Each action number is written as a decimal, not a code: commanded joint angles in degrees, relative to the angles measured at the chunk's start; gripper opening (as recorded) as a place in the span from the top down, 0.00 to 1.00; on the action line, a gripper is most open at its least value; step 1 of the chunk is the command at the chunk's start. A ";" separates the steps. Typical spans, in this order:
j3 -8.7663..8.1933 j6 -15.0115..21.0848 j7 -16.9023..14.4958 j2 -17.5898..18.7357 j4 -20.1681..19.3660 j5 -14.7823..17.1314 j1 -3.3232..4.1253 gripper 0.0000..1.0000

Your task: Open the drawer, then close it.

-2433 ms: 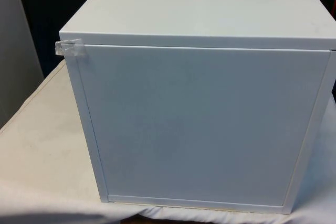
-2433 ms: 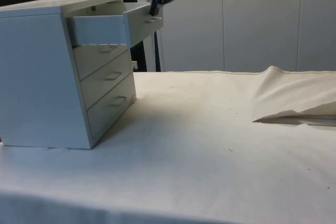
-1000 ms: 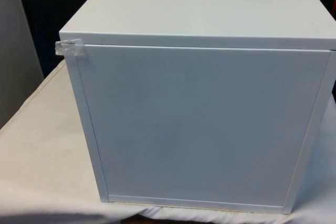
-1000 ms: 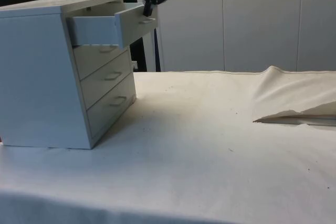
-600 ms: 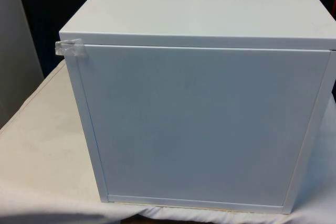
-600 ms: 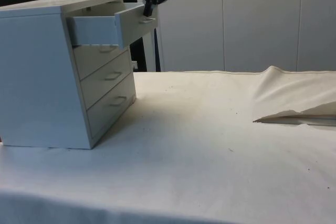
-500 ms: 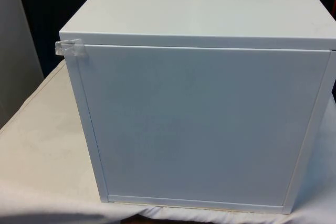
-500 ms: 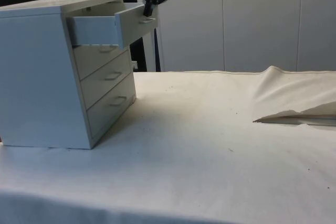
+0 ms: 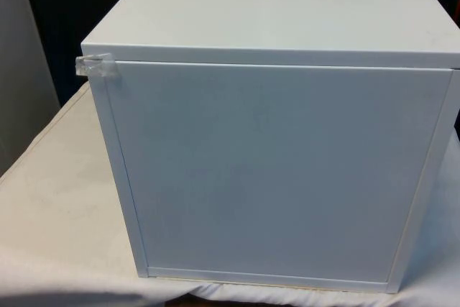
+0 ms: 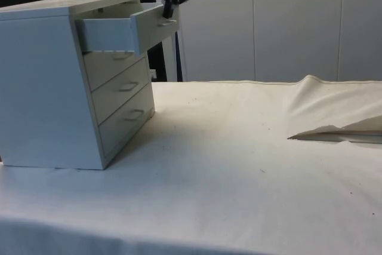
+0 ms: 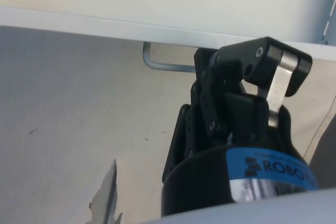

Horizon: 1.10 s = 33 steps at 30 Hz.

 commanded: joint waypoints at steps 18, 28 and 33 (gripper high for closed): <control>-0.34 3.38 -3.72 5.73 5.56 4.47 0.46 1.00; -0.46 6.07 -3.90 10.31 8.82 6.02 0.46 1.00; -0.40 7.33 -3.90 12.72 10.66 6.82 0.34 1.00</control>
